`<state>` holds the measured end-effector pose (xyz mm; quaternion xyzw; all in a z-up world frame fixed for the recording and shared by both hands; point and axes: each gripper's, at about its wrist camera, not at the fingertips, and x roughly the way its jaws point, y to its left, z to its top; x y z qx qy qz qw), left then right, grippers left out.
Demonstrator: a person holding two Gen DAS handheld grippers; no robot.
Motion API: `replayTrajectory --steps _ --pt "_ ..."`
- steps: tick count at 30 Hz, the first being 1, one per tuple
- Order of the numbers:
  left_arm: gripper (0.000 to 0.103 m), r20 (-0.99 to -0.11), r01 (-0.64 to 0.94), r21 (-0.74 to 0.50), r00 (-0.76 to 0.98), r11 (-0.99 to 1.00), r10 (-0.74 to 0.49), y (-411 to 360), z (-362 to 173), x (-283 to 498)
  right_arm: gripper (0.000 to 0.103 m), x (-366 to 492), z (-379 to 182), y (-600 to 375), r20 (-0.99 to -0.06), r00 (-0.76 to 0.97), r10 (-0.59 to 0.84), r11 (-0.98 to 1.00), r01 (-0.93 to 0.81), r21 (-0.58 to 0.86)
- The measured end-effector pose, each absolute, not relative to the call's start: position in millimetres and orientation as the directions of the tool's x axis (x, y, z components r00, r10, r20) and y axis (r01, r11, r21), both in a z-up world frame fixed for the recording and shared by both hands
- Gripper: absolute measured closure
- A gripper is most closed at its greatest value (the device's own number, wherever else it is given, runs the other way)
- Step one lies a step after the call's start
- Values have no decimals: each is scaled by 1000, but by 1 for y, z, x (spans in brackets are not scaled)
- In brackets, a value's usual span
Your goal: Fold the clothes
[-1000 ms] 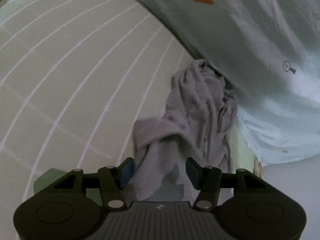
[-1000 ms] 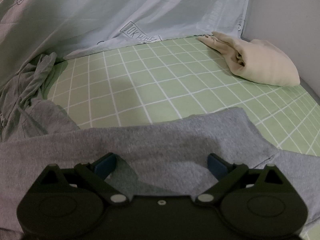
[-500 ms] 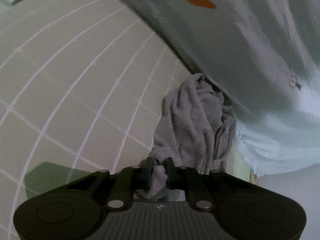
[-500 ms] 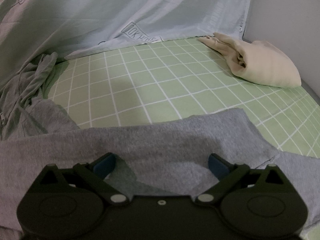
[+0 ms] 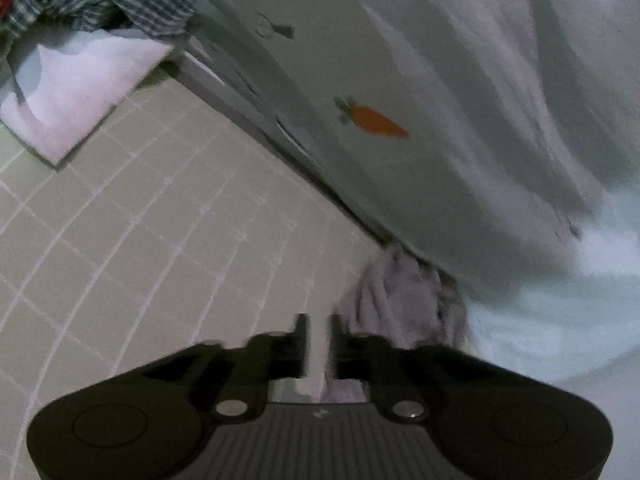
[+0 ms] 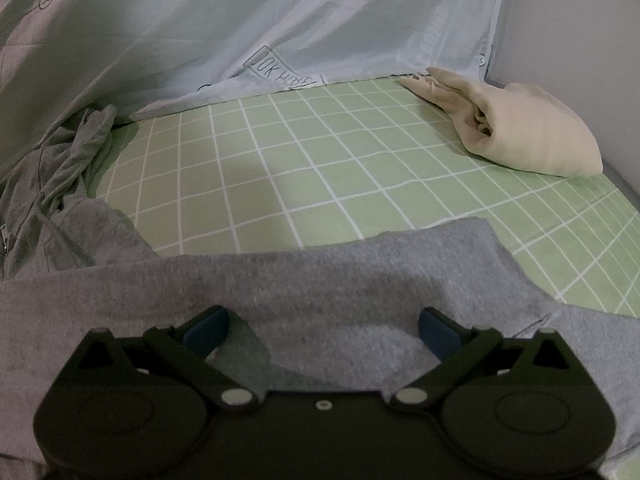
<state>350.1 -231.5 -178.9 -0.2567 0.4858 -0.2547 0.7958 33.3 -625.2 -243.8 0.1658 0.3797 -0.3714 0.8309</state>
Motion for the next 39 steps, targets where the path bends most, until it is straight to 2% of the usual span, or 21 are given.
replayTrajectory --steps 1,2,9,10,12,13,14,17,21,26,31,34,36,39 --pt "53 -645 172 -658 373 733 -667 -231 -181 343 0 33 -244 -625 -754 436 -492 668 744 -6" --pt "40 -652 186 -657 346 731 -674 -231 -183 333 0 33 -244 -626 -754 435 -492 668 744 -7" --pt "39 -699 256 -623 244 740 -672 -247 -204 281 0 34 -243 -627 -754 436 -491 669 743 -6" --pt "40 -710 272 -606 239 748 -662 -252 -207 280 0 34 -243 -627 -754 437 -491 670 743 -6" --pt "62 -727 294 -578 238 761 -644 -263 -212 283 0 33 -244 -627 -753 439 -491 672 741 -7" --pt "79 -734 296 -569 238 767 -636 -267 -215 286 0 33 -244 -627 -751 440 -492 672 740 -7" --pt "83 -740 281 -568 237 773 -630 -268 -219 290 0 33 -244 -627 -750 441 -493 672 740 -7" --pt "88 -730 262 -585 241 767 -639 -272 -224 305 0 32 -245 -626 -744 445 -498 673 739 -8" --pt "90 -723 273 -591 239 759 -648 -274 -222 313 0 32 -245 -626 -739 450 -502 675 738 -9" --pt "91 -638 161 -704 284 692 -715 -258 -221 333 0 30 -245 -624 -732 456 -505 678 735 -9" --pt "92 -650 223 -680 257 699 -715 -275 -216 348 0 30 -246 -624 -728 459 -508 678 735 -10" --pt "92 -595 158 -748 272 644 -757 -270 -218 359 0 31 -246 -624 -729 459 -508 679 734 -10" --pt "101 -552 113 -783 327 611 -767 -263 -215 369 0 31 -246 -624 -728 460 -508 680 733 -11" --pt "103 -471 43 -845 410 533 -781 -243 -206 389 0 31 -247 -624 -727 463 -508 682 732 -10"
